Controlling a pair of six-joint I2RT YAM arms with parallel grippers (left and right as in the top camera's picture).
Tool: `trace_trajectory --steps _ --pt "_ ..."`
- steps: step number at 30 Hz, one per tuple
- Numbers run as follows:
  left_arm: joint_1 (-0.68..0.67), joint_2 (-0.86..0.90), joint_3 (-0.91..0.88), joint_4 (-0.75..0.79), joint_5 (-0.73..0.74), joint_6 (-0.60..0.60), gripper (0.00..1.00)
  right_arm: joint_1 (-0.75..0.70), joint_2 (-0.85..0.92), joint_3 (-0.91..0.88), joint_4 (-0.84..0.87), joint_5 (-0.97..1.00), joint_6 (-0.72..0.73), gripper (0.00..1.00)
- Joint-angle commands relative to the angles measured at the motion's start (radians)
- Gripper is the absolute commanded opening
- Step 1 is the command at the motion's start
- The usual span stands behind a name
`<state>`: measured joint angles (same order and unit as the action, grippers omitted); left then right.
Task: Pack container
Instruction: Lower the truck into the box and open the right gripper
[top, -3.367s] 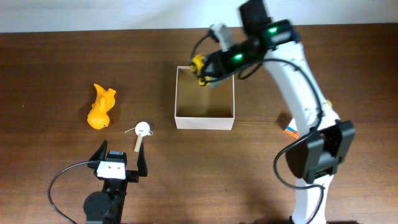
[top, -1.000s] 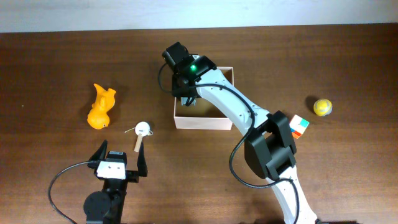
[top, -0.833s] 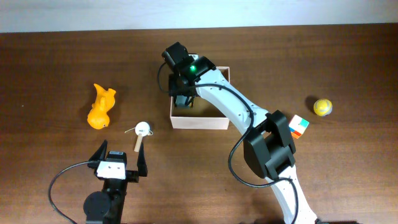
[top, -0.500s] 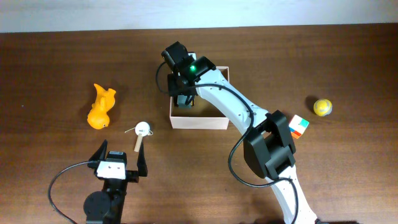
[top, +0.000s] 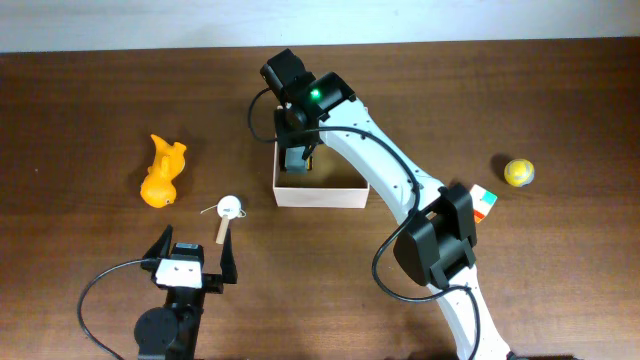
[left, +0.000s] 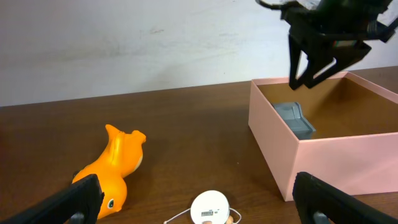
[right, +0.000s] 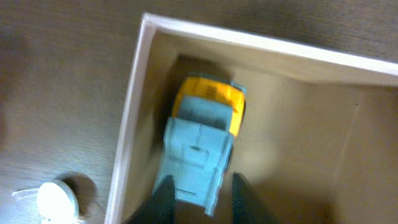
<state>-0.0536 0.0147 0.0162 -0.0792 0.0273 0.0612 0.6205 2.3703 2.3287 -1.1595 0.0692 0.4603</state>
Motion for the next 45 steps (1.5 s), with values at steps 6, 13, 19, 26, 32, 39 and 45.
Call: trace_trajectory --steps 6,13,19,26,32,39,45 --pt "0.004 -0.010 -0.008 0.000 0.011 0.016 0.99 0.020 -0.008 -0.067 -0.011 -0.040 -0.007 0.04" --pt "0.004 -0.010 -0.008 0.000 0.011 0.016 0.99 0.047 -0.008 -0.149 0.031 -0.040 -0.007 0.04" --pt "0.004 -0.010 -0.008 0.000 0.011 0.016 0.99 0.047 -0.007 -0.184 0.068 -0.039 -0.008 0.04" --pt "0.004 -0.010 -0.008 0.000 0.011 0.016 0.99 0.047 -0.007 -0.186 0.127 -0.005 -0.029 0.04" --pt "0.004 -0.010 -0.008 0.000 0.011 0.016 0.99 0.046 -0.004 -0.186 0.151 0.043 -0.039 0.04" --pt "0.004 -0.010 -0.008 0.000 0.011 0.016 0.99 0.046 0.010 -0.186 0.185 0.059 -0.119 0.04" --pt "0.004 -0.010 -0.008 0.000 0.011 0.016 0.99 0.046 -0.011 -0.157 0.182 0.076 -0.173 0.04"
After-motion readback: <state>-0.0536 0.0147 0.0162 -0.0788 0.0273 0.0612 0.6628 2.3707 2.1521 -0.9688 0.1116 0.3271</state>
